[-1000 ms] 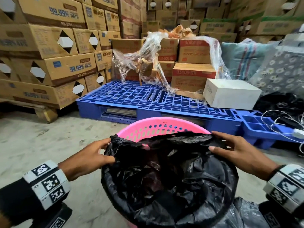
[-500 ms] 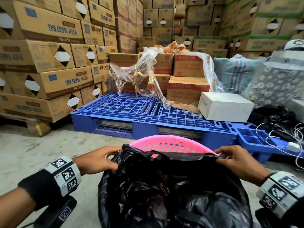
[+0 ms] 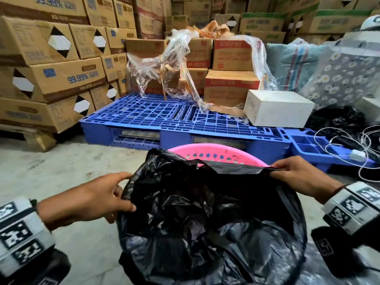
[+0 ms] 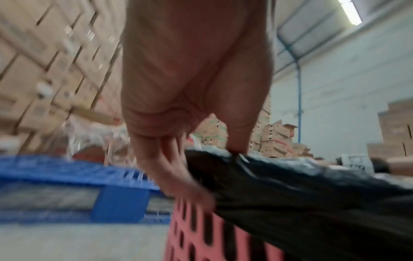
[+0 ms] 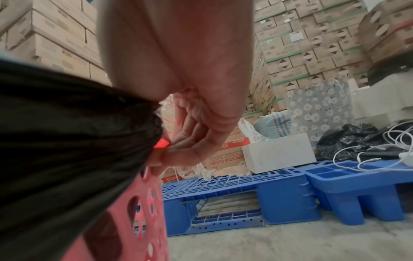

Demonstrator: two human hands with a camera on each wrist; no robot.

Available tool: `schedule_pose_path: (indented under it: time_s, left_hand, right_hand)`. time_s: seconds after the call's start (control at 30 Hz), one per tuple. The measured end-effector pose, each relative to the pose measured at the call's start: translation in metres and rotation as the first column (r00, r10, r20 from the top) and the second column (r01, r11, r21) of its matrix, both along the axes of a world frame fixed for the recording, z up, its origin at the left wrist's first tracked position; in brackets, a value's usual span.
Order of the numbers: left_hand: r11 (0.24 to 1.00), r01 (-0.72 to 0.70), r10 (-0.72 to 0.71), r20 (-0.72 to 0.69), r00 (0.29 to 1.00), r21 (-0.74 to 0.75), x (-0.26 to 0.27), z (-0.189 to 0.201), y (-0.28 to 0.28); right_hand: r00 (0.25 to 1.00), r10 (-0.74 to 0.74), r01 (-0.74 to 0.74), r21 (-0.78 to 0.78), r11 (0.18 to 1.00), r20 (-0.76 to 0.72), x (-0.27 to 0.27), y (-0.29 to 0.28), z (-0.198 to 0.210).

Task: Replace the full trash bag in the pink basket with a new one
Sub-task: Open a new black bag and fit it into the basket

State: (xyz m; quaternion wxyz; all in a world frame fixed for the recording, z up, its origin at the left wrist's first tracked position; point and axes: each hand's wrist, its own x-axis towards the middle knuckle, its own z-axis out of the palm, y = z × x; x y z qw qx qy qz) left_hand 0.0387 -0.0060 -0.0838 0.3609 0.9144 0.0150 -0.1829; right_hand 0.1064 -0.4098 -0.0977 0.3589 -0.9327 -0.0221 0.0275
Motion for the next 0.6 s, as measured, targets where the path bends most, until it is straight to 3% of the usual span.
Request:
schedule_pose_path:
  time_s: [0.07, 0.13, 0.23, 0.33, 0.4, 0.6]
  left_hand:
    - [0.995, -0.072, 0.077, 0.061, 0.995, -0.073, 0.005, -0.003, 0.004]
    - [0.993, -0.103, 0.109, 0.144, 0.983, -0.051, 0.026, -0.001, 0.01]
    - [0.993, -0.023, -0.003, 0.23, 0.973, 0.114, 0.066, 0.01, 0.016]
    - [0.928, 0.068, -0.149, 0.196, 0.969, 0.368, 0.086, 0.019, 0.015]
    - [0.893, 0.083, -0.185, 0.193, 0.964, 0.443, 0.084, 0.02, 0.015]
    - [0.938, 0.101, -0.212, 0.319, 0.924, 0.332, 0.066, 0.005, 0.027]
  right_hand:
    - [1.0, -0.012, 0.013, 0.029, 1.0, -0.024, -0.004, 0.004, 0.002]
    - [0.997, -0.016, 0.022, 0.078, 0.997, -0.073, -0.012, 0.011, 0.006]
    - [0.978, 0.004, 0.043, 0.224, 0.974, -0.207, -0.027, 0.022, 0.009]
    - [0.957, 0.022, 0.063, 0.278, 0.959, -0.291, -0.04, 0.029, 0.011]
    - [0.946, 0.022, 0.072, 0.277, 0.958, -0.322, -0.045, 0.03, 0.012]
    - [0.942, 0.071, 0.039, 0.315, 0.948, -0.329, -0.046, 0.032, 0.012]
